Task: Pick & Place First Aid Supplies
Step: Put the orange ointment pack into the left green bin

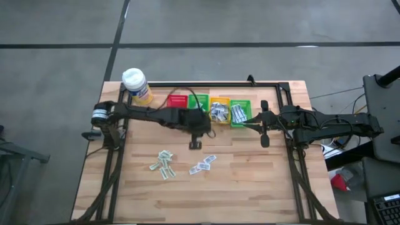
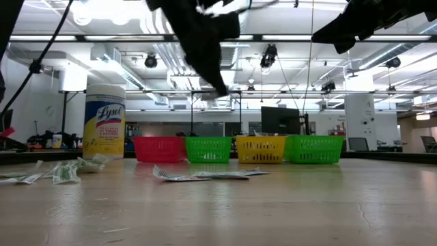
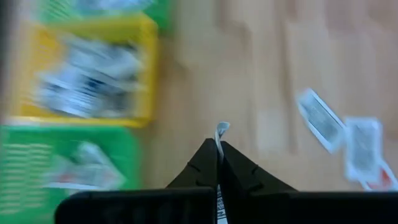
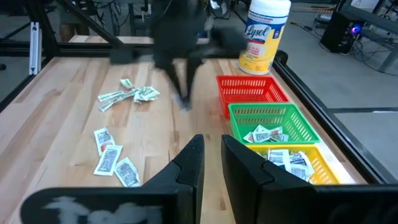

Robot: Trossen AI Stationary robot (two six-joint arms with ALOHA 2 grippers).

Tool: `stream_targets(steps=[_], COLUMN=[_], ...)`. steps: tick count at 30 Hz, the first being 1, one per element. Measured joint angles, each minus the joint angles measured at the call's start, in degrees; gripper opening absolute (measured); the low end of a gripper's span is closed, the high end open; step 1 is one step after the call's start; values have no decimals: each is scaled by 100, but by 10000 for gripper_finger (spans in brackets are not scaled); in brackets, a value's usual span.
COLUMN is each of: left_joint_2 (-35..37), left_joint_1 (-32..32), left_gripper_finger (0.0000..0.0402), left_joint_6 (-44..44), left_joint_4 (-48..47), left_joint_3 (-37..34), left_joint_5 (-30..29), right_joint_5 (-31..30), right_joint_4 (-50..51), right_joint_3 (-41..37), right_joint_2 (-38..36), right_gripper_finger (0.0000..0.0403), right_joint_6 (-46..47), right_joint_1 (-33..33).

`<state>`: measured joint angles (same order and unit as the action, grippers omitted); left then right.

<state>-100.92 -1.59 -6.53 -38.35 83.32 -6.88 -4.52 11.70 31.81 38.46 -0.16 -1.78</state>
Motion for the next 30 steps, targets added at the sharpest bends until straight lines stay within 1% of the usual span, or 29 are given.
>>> stream_targets(steps=[6, 11, 14, 21, 25, 30], left_joint_2=[58, 57, 54, -2, -2, -2], left_joint_1=[-402, -772, -1016, -1482, -1638, -1729], left_gripper_finger=[6, 2, 2, 4, 5, 3], left_joint_6=[-320, -426, -401, 87, 356, 862], left_joint_4=[15, 41, 102, 547, 1106, 1330], left_joint_3=[694, 954, 954, 861, 654, 282], left_joint_5=[-553, -904, -1101, -1132, -1115, -1108], right_joint_5=[1, 1, 1, 1, 1, 1], right_joint_4=[2, 2, 2, 2, 0, 2], right_joint_3=[0, 0, 0, 0, 0, 0], right_joint_2=[0, 0, 0, 0, -1, 0], right_gripper_finger=[52, 52, 52, 52, 52, 52], right_joint_6=[6, 8, 0, 6, 6, 8], right_joint_1=[0, 1, 1, 2, 1, 0])
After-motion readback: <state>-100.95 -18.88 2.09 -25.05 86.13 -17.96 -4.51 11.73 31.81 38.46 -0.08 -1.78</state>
